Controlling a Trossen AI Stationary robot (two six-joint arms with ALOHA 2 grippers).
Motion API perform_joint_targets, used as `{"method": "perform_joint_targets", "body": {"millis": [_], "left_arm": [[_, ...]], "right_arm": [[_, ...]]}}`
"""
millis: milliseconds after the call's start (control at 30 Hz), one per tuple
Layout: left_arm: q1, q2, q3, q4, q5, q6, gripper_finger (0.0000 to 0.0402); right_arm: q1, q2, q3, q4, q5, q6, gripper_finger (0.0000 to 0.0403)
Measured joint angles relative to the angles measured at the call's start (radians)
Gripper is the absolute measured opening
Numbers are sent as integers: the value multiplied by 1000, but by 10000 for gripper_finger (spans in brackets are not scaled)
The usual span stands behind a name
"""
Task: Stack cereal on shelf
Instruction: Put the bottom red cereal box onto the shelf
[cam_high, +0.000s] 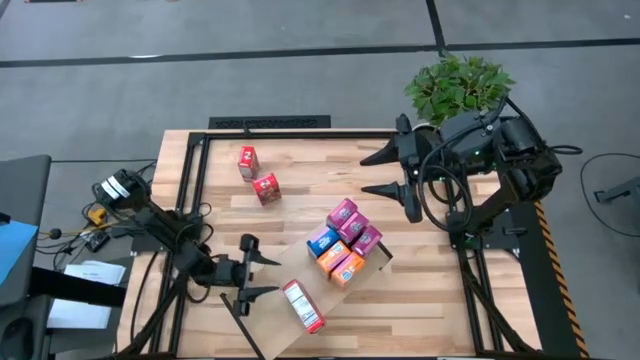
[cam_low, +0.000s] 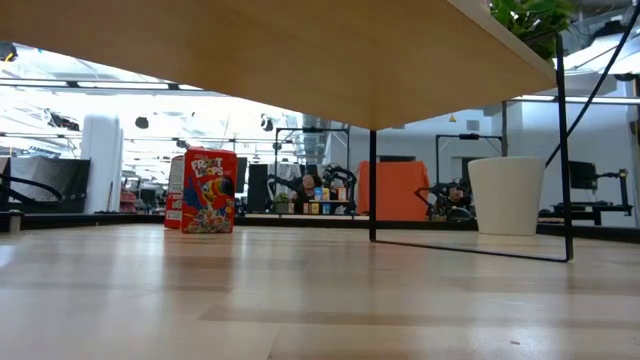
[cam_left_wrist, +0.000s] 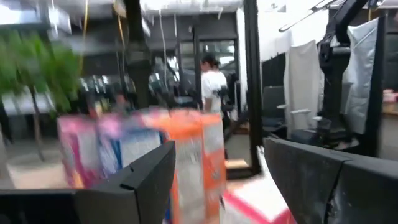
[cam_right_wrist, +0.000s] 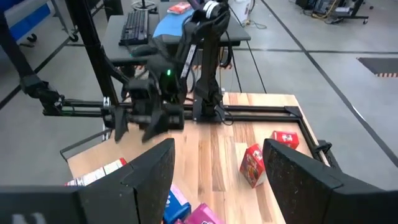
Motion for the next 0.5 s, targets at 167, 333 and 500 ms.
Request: {"method": "perform_joint_targets", "body": {"millis": [167,333,500], "left_arm": [[-19,-178,21,-187,-8,200,236],[4,-399,127,-690,-30,71,246],[43,-539,333,-1211,-25,-101,249]], "right_arm": [[0,0,0,-51,0,32,270],[22,11,1,-138,2,113,270],[92,51,2,-180,3,173,270]]}}
